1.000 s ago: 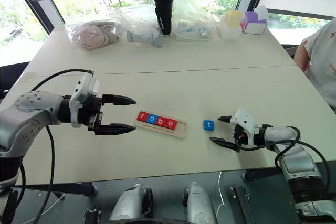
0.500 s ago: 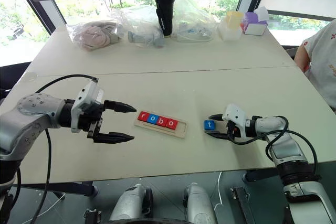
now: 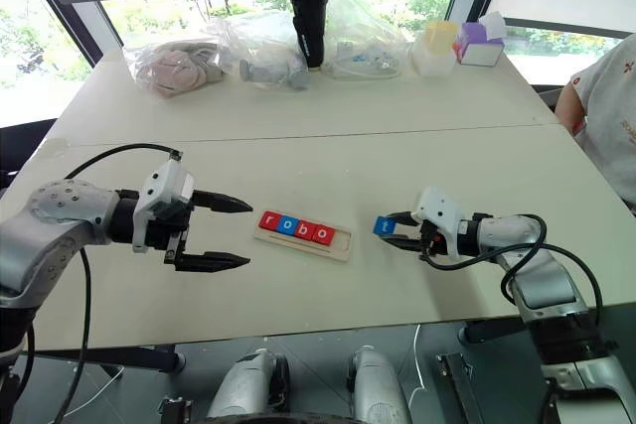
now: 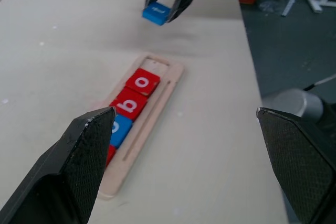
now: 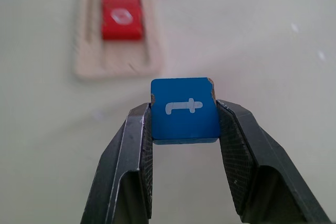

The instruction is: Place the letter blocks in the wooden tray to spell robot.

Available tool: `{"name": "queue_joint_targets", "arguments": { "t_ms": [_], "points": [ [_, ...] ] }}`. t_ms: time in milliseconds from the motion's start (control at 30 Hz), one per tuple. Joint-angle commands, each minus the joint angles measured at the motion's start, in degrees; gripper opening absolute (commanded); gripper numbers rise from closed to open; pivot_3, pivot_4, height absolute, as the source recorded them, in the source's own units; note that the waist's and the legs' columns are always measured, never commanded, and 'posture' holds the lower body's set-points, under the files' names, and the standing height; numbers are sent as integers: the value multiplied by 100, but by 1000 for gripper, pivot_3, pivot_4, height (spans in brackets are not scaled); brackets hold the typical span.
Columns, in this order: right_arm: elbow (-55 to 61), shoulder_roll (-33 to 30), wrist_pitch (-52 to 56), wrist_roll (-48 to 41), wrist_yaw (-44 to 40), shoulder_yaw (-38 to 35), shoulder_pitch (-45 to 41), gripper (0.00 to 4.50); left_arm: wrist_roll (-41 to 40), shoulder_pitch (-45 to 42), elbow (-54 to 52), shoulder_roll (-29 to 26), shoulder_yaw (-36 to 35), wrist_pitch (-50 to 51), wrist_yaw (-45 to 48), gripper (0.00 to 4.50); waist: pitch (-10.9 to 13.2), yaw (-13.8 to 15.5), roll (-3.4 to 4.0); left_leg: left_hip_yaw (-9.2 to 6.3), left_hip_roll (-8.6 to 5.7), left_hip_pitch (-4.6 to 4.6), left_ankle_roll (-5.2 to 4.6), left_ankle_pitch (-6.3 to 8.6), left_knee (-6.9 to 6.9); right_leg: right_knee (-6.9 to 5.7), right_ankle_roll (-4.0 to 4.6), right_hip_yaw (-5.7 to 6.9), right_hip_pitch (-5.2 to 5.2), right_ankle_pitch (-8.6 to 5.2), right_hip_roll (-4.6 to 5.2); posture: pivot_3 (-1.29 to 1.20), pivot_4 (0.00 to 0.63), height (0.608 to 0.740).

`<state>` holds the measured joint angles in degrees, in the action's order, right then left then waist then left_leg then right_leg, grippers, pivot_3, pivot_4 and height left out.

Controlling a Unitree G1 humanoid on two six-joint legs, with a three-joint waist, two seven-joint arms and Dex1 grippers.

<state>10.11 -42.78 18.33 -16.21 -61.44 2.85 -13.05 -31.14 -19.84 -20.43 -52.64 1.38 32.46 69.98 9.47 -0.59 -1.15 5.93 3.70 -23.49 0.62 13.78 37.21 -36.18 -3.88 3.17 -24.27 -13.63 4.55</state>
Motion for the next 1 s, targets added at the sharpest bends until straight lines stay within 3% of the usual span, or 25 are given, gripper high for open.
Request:
{"name": "queue_joint_targets", "arguments": {
  "t_ms": [33, 433, 1000],
  "points": [
    [716, 108, 601, -151, 314, 123, -22, 1185, 136, -117, 13, 20, 87, -213, 69, 4500, 0, 1, 0, 1, 0, -1, 0, 0, 0, 2, 1, 0, -1, -1, 1, 0, 150, 740],
    [481, 377, 776, 416, 711, 933, -330, 1185, 182, -115, -45, 135, 161, -208, -12, 4500, 0, 0, -1, 3, -2, -10, 0, 0, 2, 5, 3, 0, -8, 0, 4, 0, 150, 740],
    [-175, 674, 496, 643, 647, 1134, -659, 1185, 104, 61, -245, 137, 73, -60, -285, 4500, 0, -3, -1, 5, -2, -11, 0, 0, 2, 5, 2, 0, -9, 0, 3, 0, 150, 740]
  ]
}}
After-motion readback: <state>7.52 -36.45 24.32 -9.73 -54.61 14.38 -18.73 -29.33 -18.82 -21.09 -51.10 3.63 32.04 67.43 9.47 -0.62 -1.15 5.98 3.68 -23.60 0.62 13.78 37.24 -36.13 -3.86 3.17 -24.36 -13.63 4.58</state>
